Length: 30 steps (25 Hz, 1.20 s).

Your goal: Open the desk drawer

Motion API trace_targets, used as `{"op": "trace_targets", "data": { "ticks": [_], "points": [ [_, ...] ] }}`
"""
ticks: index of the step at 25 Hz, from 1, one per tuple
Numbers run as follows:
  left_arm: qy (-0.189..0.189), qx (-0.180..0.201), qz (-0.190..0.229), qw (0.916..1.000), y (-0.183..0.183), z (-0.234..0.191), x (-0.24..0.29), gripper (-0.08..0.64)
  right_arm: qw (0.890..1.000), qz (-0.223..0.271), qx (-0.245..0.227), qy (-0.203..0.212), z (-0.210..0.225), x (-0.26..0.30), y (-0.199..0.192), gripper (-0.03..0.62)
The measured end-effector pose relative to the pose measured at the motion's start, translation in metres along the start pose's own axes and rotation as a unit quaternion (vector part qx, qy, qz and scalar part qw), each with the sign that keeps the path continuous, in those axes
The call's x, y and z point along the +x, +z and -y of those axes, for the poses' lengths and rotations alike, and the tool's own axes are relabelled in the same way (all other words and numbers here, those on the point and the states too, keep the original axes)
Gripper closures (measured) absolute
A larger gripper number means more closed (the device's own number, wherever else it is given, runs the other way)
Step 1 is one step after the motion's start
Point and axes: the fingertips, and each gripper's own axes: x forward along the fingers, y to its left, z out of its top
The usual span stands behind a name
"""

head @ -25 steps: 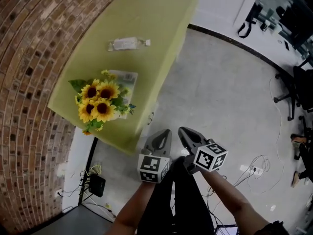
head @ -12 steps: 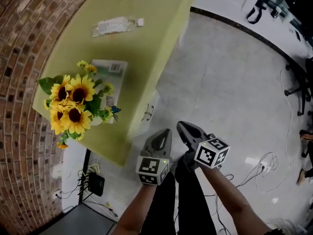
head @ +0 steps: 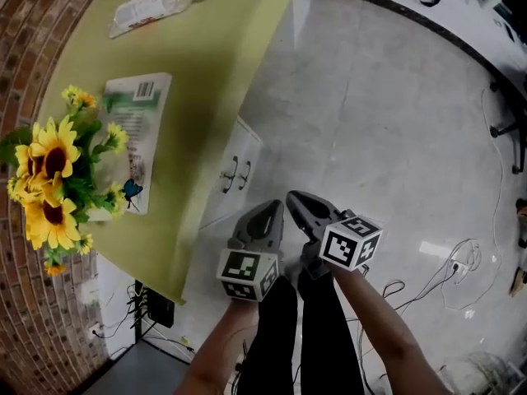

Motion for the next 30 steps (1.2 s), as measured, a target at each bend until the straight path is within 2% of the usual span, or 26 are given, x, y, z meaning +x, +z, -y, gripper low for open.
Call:
{"op": "trace_targets", "data": {
  "ticks": [4,8,11,15,19,26,30],
  "points": [
    [0.000,0.001,-0.006,1.0000,-0.021,-0.015,0.016,0.551,1.000,-0.003,0.000,0.000,0.020,0.019,-0.017,0.578],
    [0.002,-0.001,-0.022,0.9997,-0.044,-0.033,0.029,0.551,1.000,0.005,0.024,0.009,0.041,0.042,-0.028,0.578],
    [0.004,-0.011,-0.030,0.9995,-0.061,-0.048,0.042,0.551,1.000,-0.008,0.028,0.001,0.063,0.058,-0.044,0.578],
    [0.008,-0.024,-0.028,0.9993,-0.077,-0.065,0.064,0.551,0.998,-0.015,0.066,-0.018,0.093,0.072,-0.059,0.578],
    [0.016,-0.031,-0.042,0.9985,-0.098,-0.082,0.081,0.551,0.997,-0.040,0.061,-0.027,0.111,0.083,-0.080,0.578],
    [0.045,-0.050,-0.065,0.9956,-0.137,-0.111,0.099,0.551,0.993,-0.057,0.107,0.004,0.141,0.108,-0.107,0.578],
    [0.051,-0.051,-0.056,0.9958,-0.159,-0.121,0.113,0.551,0.991,-0.082,0.101,0.028,0.159,0.121,-0.127,0.578]
  ]
}}
